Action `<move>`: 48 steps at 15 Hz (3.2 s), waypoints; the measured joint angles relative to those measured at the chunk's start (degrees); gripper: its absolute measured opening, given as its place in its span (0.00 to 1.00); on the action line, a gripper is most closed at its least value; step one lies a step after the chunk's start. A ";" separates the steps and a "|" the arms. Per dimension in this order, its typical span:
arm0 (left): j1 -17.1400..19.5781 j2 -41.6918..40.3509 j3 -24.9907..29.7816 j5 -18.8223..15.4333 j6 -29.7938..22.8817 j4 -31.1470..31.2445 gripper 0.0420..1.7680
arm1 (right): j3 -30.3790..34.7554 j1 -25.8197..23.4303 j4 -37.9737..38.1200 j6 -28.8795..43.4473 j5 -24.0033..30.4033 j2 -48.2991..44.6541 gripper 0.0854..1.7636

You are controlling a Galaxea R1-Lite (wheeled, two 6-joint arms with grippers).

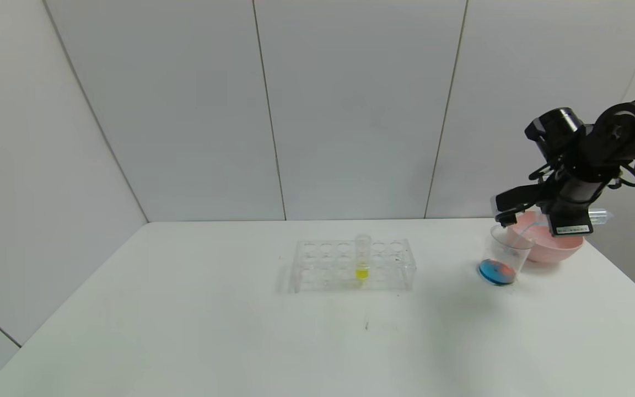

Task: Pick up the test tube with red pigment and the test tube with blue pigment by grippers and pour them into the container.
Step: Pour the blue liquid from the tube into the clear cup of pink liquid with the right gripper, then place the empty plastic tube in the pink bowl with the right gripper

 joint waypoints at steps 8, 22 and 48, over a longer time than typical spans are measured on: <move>0.00 0.00 0.00 0.00 0.00 0.00 1.00 | -0.02 3.80 -1.67 -4.57 -7.17 -0.37 0.26; 0.00 0.00 0.00 0.00 0.00 -0.05 1.00 | 0.30 -5.56 -2.29 24.00 36.56 -6.60 0.26; 0.00 0.00 0.00 0.00 0.00 0.00 1.00 | 59.82 -9.29 -94.04 80.96 39.61 -20.04 0.26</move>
